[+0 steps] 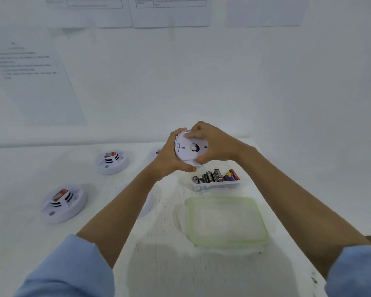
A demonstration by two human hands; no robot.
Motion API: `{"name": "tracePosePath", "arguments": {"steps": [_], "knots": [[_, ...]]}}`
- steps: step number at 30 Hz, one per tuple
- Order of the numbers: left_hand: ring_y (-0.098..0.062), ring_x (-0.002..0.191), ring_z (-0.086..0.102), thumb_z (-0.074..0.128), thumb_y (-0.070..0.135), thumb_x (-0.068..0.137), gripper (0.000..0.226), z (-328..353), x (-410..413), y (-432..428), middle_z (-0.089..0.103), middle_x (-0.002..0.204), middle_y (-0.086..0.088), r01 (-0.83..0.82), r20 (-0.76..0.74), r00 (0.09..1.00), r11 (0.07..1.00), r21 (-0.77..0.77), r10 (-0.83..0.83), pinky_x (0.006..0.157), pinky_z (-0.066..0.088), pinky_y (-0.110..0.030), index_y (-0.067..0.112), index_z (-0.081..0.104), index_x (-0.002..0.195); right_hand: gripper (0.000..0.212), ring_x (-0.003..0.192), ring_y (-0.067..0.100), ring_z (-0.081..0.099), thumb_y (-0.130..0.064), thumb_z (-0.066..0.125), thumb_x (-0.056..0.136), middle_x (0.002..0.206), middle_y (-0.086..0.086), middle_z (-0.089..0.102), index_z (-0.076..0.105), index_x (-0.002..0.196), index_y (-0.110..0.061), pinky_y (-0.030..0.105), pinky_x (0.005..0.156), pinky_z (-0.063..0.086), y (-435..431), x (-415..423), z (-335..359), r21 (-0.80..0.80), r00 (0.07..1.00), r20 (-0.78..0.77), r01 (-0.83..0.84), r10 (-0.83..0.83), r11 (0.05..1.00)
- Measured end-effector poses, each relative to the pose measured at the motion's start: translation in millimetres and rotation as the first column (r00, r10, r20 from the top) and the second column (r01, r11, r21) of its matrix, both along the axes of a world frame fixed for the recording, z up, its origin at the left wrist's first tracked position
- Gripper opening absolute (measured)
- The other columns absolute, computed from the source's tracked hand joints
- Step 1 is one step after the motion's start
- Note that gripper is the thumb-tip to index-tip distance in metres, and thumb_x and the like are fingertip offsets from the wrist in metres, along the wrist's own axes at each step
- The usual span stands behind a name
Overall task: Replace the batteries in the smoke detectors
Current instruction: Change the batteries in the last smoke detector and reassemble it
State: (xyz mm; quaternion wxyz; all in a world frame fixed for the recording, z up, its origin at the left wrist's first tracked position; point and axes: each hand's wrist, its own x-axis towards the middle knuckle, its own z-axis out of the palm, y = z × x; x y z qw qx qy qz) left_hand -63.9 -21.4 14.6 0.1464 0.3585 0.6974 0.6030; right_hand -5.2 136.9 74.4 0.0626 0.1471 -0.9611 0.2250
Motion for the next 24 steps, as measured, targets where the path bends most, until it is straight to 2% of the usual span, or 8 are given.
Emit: {"name": "tracePosePath", "arguments": {"steps": [7,11,14,17,22,24], "knots": [[0.008,0.103,0.052,0.076,-0.007,0.050,0.102,-0.1,-14.7,6.4,0.042,0.124,0.006,0.004,0.013,1.000,1.000,0.006,-0.004,0.077,0.050,-0.015,0.013,0.026,0.136,0.065,0.107,0.013,0.035,-0.011,0.074,0.073,0.111,-0.002,0.031,0.049,0.132,-0.018,0.022,0.087,0.038,13.2,-16.7,4.2,-0.039,0.995,0.089,-0.035,0.038,0.999],[-0.005,0.112,0.048,0.076,-0.007,0.049,0.102,-1.3,-16.2,8.8,0.041,0.127,0.003,-0.010,0.023,1.000,1.000,0.025,0.009,0.079,0.051,-0.019,0.014,0.027,0.136,0.065,0.111,0.016,0.032,-0.013,0.072,0.077,0.114,0.000,0.030,0.045,0.135,-0.016,0.023,0.092,0.036,19.4,-21.4,4.0,0.016,0.992,0.103,-0.075,0.073,0.997],[-0.006,0.110,0.048,0.076,-0.006,0.049,0.101,-1.9,-12.5,10.5,0.042,0.124,0.004,-0.036,0.037,0.999,0.998,0.049,0.034,0.076,0.053,-0.020,0.014,0.027,0.136,0.063,0.113,0.019,0.032,-0.013,0.072,0.078,0.114,0.003,0.032,0.045,0.135,-0.015,0.027,0.097,0.036,21.4,-22.2,0.8,0.004,0.992,0.093,-0.083,0.082,0.997],[-0.006,0.109,0.050,0.076,-0.006,0.050,0.099,-2.8,-8.9,12.8,0.043,0.123,0.003,-0.071,0.048,0.997,0.994,0.081,0.067,0.072,0.053,-0.021,0.013,0.029,0.134,0.063,0.110,0.015,0.029,-0.013,0.071,0.079,0.111,0.000,0.030,0.044,0.136,-0.014,0.022,0.095,0.033,23.1,-25.0,-3.4,-0.017,0.993,0.080,-0.084,0.085,0.996],[-0.013,0.113,0.052,0.081,-0.003,0.047,0.102,-6.4,-4.2,14.5,0.043,0.132,-0.009,-0.122,0.041,0.992,0.983,0.134,0.118,0.074,0.053,-0.021,0.009,0.030,0.135,0.062,0.108,0.014,0.028,-0.013,0.068,0.081,0.110,0.001,0.029,0.042,0.138,-0.015,0.017,0.092,0.030,21.2,-26.7,-12.4,-0.057,0.996,0.064,-0.058,0.062,0.997],[-0.009,0.109,0.053,0.080,-0.004,0.047,0.101,-8.8,-2.3,13.3,0.045,0.129,-0.006,-0.147,0.025,0.989,0.982,0.121,0.145,0.073,0.053,-0.020,0.008,0.031,0.135,0.064,0.108,0.015,0.029,-0.013,0.068,0.081,0.111,0.002,0.029,0.040,0.138,-0.014,0.014,0.090,0.030,20.9,-24.8,-16.8,-0.115,0.995,0.079,-0.058,0.067,0.992]]}}
